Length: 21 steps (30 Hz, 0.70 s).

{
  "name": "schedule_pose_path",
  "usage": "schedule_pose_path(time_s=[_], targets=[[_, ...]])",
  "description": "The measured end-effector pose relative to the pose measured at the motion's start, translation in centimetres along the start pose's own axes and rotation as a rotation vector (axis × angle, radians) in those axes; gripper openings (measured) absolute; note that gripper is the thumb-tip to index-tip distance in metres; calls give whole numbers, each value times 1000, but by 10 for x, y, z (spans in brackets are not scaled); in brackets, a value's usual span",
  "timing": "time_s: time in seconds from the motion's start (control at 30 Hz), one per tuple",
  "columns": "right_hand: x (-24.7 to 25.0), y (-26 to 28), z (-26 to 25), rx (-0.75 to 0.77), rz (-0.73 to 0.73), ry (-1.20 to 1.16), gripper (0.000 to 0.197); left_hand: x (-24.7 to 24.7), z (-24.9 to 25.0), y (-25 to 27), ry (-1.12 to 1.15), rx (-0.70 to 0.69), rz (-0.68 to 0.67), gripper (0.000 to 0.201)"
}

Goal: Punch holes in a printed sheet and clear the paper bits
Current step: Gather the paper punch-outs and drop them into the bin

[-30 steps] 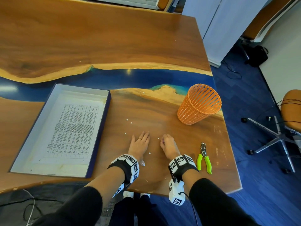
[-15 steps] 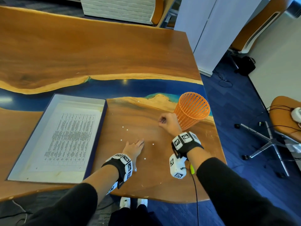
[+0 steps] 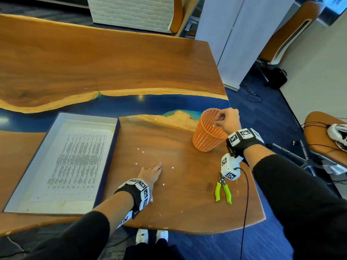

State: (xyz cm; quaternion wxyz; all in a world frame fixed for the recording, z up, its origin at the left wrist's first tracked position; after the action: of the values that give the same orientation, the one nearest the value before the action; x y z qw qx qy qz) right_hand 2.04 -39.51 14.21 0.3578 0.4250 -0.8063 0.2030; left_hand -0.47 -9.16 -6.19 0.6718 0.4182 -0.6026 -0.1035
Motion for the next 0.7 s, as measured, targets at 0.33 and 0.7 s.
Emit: schedule_pose_path(time_s=[0.33, 0.7], targets=[[-10, 8, -7, 42, 70, -62, 8, -3, -1, 0, 7, -8, 28, 131], [-153, 106, -19, 158, -225, -86, 6, -16, -12, 0, 96, 114, 161, 122]])
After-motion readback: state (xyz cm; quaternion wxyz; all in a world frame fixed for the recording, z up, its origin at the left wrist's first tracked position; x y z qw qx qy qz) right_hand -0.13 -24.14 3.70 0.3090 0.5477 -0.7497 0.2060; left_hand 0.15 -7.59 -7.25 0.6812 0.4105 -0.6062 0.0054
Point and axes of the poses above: each hand's wrist, its own y-axis away from the middle knuckle, its own x-axis out of the back of the hand, z = x × y, the point moved 10 cm from there along -y, towards the middle knuckle, and after that the axes turned 12 degrees about -y, right-handed, at the moved point
